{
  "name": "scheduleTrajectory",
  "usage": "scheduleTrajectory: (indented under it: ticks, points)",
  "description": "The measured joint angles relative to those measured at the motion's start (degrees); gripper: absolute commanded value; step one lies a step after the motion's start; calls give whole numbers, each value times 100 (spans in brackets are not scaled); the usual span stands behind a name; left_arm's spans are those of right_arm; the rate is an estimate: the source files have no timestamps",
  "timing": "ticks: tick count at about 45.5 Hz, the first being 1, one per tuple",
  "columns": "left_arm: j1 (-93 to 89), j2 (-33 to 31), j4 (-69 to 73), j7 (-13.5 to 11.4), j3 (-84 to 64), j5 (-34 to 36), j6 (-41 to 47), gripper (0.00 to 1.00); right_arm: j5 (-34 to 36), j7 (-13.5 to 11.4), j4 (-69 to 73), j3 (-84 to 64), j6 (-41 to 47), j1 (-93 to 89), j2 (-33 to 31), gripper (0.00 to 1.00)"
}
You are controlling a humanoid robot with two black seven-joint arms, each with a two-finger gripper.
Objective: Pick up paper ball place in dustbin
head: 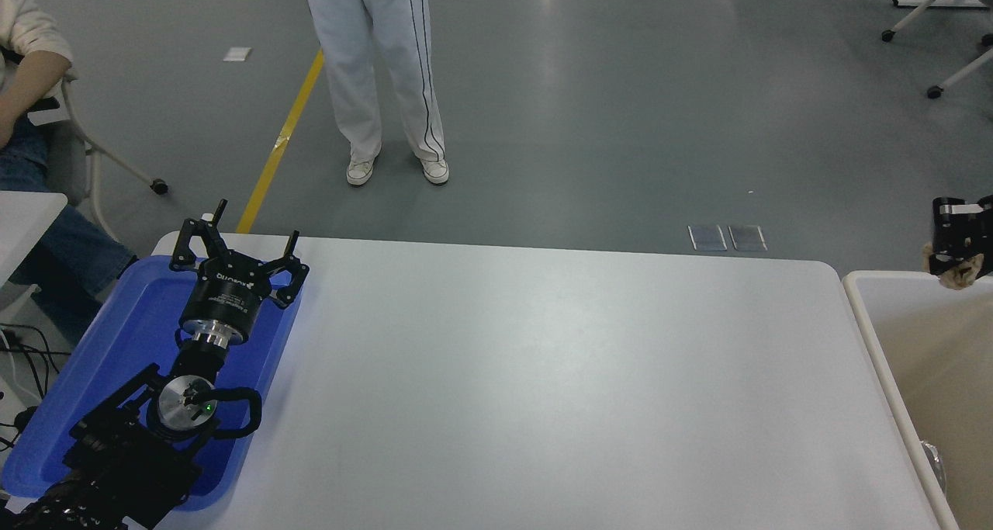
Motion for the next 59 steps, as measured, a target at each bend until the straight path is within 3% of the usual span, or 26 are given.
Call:
scheduleTrajectory:
  ticks: [13,39,49,59]
  points:
    - [3,0,0,0,3,1,0,100,-132,-4,-87,-346,13,462,-120,0]
    - [0,0,0,0,2,-1,0,100,-1177,-40,-971,-583,18,296,-1929,0]
    - [5,1,0,-8,1,0,0,100,-1287,-51,-1580,-35,19,-772,-2380,0]
    - [7,0,0,-8,1,1,0,100,-1284,-54,-2160,1313,18,-2699,-2421,0]
